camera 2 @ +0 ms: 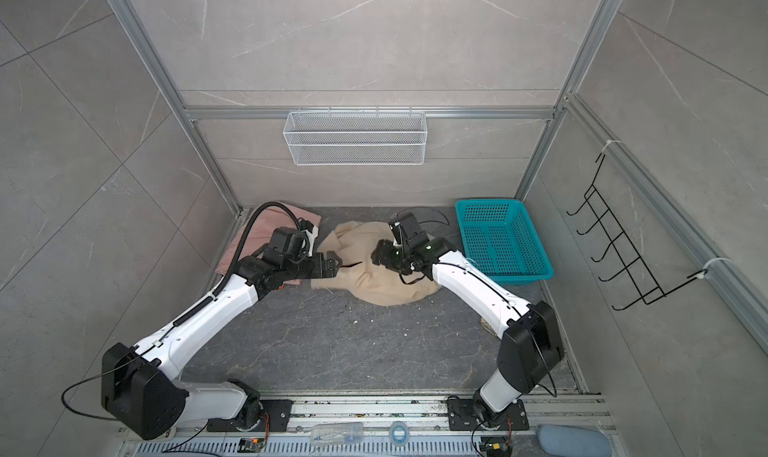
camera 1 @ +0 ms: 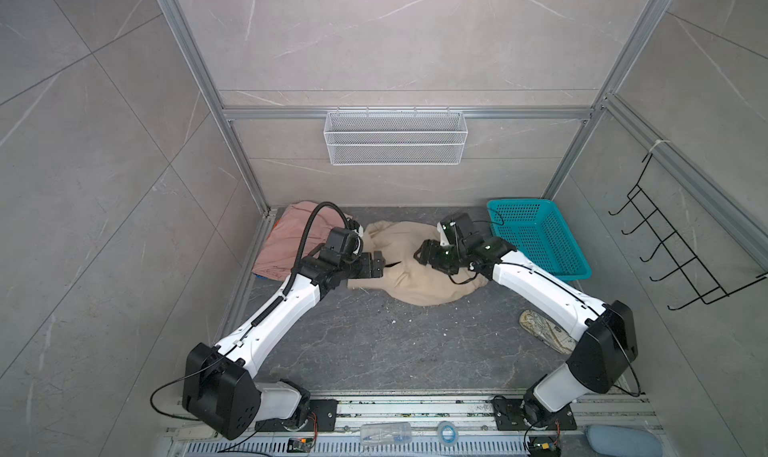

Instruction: Fold and stack the shorts

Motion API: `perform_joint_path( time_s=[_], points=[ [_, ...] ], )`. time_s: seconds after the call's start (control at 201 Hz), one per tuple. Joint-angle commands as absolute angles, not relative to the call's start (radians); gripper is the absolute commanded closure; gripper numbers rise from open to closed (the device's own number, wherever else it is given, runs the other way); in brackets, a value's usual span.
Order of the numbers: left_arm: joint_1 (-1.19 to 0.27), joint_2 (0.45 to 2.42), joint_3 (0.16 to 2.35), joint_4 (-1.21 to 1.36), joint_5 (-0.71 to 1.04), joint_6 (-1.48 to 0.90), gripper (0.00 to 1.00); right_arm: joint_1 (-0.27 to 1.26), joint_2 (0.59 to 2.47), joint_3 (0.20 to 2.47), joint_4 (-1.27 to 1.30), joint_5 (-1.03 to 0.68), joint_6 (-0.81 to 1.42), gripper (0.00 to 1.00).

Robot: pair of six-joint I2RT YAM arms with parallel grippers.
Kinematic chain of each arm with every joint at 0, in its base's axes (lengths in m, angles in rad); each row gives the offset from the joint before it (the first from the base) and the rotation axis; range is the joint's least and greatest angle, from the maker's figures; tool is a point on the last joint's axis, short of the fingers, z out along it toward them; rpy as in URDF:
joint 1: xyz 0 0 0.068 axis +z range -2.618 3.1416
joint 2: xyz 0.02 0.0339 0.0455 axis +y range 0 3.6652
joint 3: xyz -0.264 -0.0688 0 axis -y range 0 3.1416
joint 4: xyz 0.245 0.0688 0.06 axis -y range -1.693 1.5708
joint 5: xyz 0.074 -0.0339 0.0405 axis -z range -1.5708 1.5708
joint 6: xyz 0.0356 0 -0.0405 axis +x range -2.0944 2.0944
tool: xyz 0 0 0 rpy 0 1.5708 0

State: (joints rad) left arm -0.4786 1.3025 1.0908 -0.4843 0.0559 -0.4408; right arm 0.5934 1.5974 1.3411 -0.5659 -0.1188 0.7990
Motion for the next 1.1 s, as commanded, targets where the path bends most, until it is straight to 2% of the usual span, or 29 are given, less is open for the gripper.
perform_joint_path(
  time_s=[0.0,0.07,0.194,0.329,0.488,0.802,0.887,1.006,1.066,1.091],
  points=[
    [-0.450,1.232,1.045,-0.415,0.109,-0.502,0.00,0.588,1.476,1.283,-0.544,-0.054,0.829,0.14],
    [-0.448,1.227,1.026,-0.410,0.109,-0.500,0.00,0.580,1.435,1.246,-0.596,0.011,0.801,0.01],
    [-0.448,1.258,1.006,-0.355,0.171,-0.533,0.00,0.524,1.366,1.154,-0.644,0.068,0.763,0.01],
    [-0.453,1.331,1.015,-0.299,0.239,-0.592,0.00,0.373,1.339,1.031,-0.593,-0.001,0.721,0.01],
    [-0.501,1.407,1.053,-0.318,0.200,-0.641,0.00,0.243,1.447,0.992,-0.500,-0.097,0.653,0.01],
    [-0.616,1.516,1.127,-0.319,0.147,-0.748,0.00,0.166,1.702,0.997,-0.283,-0.296,0.617,0.02],
    [-0.624,1.538,1.141,-0.309,0.162,-0.751,0.00,0.164,1.746,0.998,-0.251,-0.307,0.613,0.18],
    [-0.623,1.559,1.150,-0.283,0.177,-0.741,0.00,0.166,1.728,1.036,-0.289,-0.275,0.580,0.67],
    [-0.618,1.583,1.191,-0.292,0.196,-0.713,0.00,0.167,1.695,1.086,-0.348,-0.249,0.553,0.85],
    [-0.612,1.595,1.217,-0.303,0.205,-0.697,0.00,0.166,1.674,1.119,-0.378,-0.239,0.543,0.89]
  ],
)
